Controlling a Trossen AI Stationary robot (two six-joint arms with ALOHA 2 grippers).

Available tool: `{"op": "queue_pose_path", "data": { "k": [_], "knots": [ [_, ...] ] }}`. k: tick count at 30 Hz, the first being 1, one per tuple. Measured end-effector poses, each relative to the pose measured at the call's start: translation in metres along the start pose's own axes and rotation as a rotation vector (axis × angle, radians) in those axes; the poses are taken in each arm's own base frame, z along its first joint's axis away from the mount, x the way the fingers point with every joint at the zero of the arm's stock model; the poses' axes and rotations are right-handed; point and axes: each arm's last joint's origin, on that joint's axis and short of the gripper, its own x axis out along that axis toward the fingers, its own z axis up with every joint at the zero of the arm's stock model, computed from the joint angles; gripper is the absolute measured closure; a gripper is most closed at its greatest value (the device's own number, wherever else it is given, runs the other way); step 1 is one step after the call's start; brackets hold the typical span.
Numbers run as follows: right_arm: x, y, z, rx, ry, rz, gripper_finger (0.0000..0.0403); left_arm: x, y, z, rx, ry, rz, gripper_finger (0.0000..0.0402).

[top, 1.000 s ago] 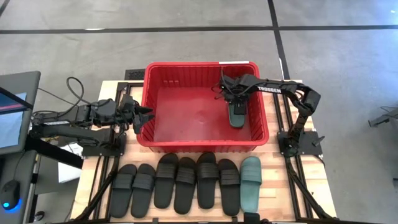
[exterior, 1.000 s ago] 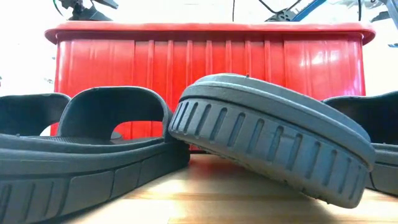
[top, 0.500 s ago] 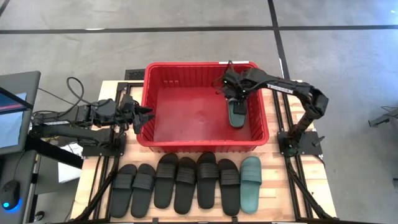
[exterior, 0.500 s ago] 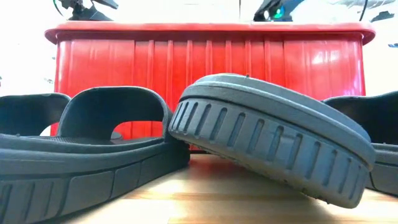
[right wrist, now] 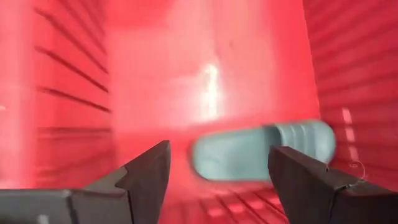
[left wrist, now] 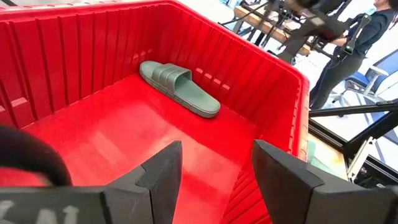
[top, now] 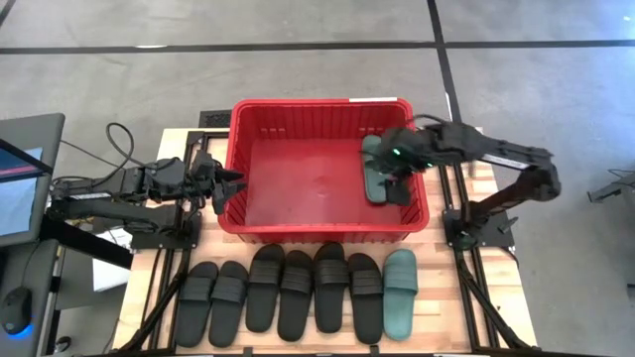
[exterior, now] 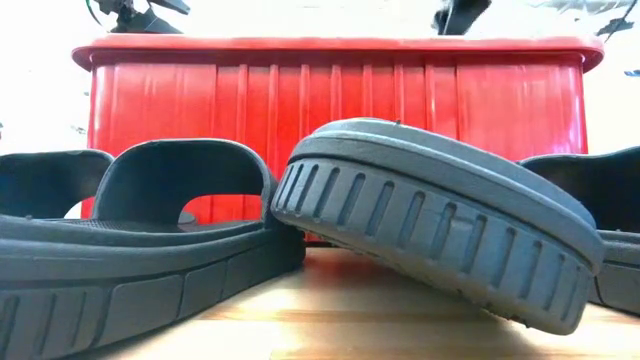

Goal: Pick and place slides into bin
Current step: Put the light green slipper into the red organizer bin

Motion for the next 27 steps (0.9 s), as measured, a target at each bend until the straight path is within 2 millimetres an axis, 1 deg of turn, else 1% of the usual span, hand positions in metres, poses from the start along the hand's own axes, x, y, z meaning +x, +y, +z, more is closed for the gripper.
{"op": "queue_pose_path", "data": {
  "k": [2,5,11,15,18,23,27],
  "knots": [
    [-0.014,0.016,0.000,0.021,-0.058,0.029,0.0147,0.000,0.000,0.000,0.000,0.001,-0.003,0.0219],
    [-0.029,0.040,-0.002,0.065,-0.124,0.087,0.0147,0.000,0.000,0.000,0.000,0.008,-0.014,0.0219],
    [-0.042,0.085,-0.007,0.150,-0.144,0.203,0.0147,0.000,-0.001,0.000,0.000,0.016,-0.028,0.0219],
    [-0.045,0.116,-0.009,0.179,-0.152,0.236,0.0147,0.000,-0.002,-0.001,0.000,0.032,-0.057,0.0219],
    [-0.047,0.138,-0.011,0.209,-0.155,0.264,0.0147,0.000,-0.004,-0.002,0.003,0.073,-0.130,0.0219],
    [-0.042,0.173,-0.017,0.243,-0.111,0.275,0.0147,-0.002,-0.008,-0.005,-0.004,0.164,-0.287,0.0219],
    [-0.036,0.198,-0.023,0.274,-0.071,0.275,0.0147,-0.003,-0.010,-0.006,-0.037,0.221,-0.367,0.0219]
  ]
}}
